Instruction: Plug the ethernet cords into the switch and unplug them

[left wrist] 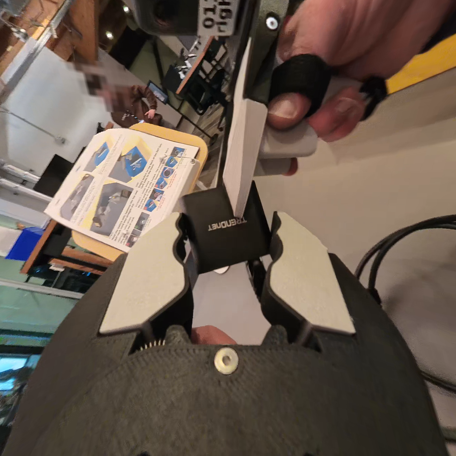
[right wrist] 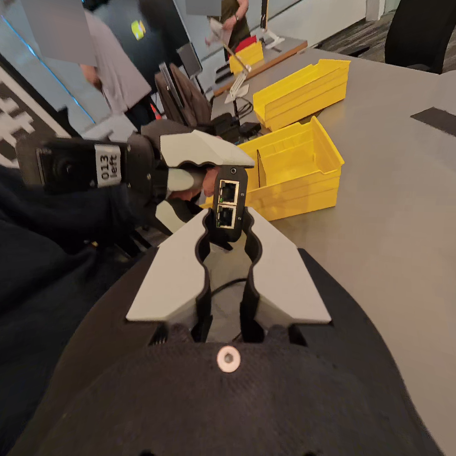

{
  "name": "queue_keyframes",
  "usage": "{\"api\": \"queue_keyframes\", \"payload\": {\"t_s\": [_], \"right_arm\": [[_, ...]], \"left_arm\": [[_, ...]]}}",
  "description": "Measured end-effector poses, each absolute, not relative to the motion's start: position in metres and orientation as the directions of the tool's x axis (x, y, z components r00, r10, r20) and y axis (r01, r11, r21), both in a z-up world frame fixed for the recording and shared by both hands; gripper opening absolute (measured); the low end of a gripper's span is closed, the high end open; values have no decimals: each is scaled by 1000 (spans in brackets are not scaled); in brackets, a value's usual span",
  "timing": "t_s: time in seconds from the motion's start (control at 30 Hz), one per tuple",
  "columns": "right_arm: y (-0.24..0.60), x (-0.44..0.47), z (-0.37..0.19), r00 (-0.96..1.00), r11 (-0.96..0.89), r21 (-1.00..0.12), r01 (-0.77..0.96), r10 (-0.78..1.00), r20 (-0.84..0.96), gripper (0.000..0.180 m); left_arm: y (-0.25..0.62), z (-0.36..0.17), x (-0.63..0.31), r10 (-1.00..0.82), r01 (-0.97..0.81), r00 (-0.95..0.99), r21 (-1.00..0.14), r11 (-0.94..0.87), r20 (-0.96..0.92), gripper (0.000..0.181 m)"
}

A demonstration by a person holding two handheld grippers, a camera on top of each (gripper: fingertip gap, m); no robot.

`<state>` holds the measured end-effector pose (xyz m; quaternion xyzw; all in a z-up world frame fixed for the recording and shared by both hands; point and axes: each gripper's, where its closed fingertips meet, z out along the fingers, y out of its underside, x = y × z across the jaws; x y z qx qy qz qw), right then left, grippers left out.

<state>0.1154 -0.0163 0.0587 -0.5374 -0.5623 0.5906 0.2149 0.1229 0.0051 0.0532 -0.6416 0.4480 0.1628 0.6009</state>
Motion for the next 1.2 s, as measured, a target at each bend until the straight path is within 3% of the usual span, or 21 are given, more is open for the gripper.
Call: {"api": "queue_keyframes", "payload": {"t_s": [0.1,0.2,0.37,0.5,0.6,0.73,0.77,0.97,1.1,1.13,1.17,1.2], "right_arm": [[-12,119,52,-329,-28,-896,444,925,-192,22],[-12,125,48,-397,221,-815,535,918,-12,22],[-28,129,46,-571,530,-629,569,805,161,22],[-31,127,37,-623,634,-514,578,750,225,22],[-25,118,42,-567,624,-534,571,770,294,22],[-4,115,65,-342,440,-700,562,894,287,49],[3,117,66,-279,391,-731,559,919,278,47],[-13,115,13,-164,206,-793,573,977,135,54],[-17,93,12,-89,83,-878,471,995,46,42],[-18,89,15,-90,53,-897,438,996,15,34],[-21,87,18,-106,34,-910,414,994,-11,12],[-20,85,18,-111,26,-914,406,994,-21,11]], "left_arm": [[-6,58,119,-479,-717,572,-689,102,-666,60],[-13,63,111,-600,-659,597,-752,11,-532,52],[-23,41,120,-758,-716,480,-697,-48,-441,40],[-25,23,126,-781,-721,482,-686,-97,-396,29],[-17,25,119,-729,-614,601,-773,-158,-328,25],[-9,45,103,-632,-375,759,-900,-224,-159,24],[-8,50,99,-612,-294,785,-926,-235,-94,24],[-5,75,97,-582,57,793,-973,-224,180,24],[-5,76,107,-574,97,792,-971,-219,208,24],[-6,75,110,-576,98,789,-970,-224,212,24],[-7,74,112,-579,98,786,-969,-227,215,24],[-6,74,111,-569,104,794,-971,-217,213,24]]}}
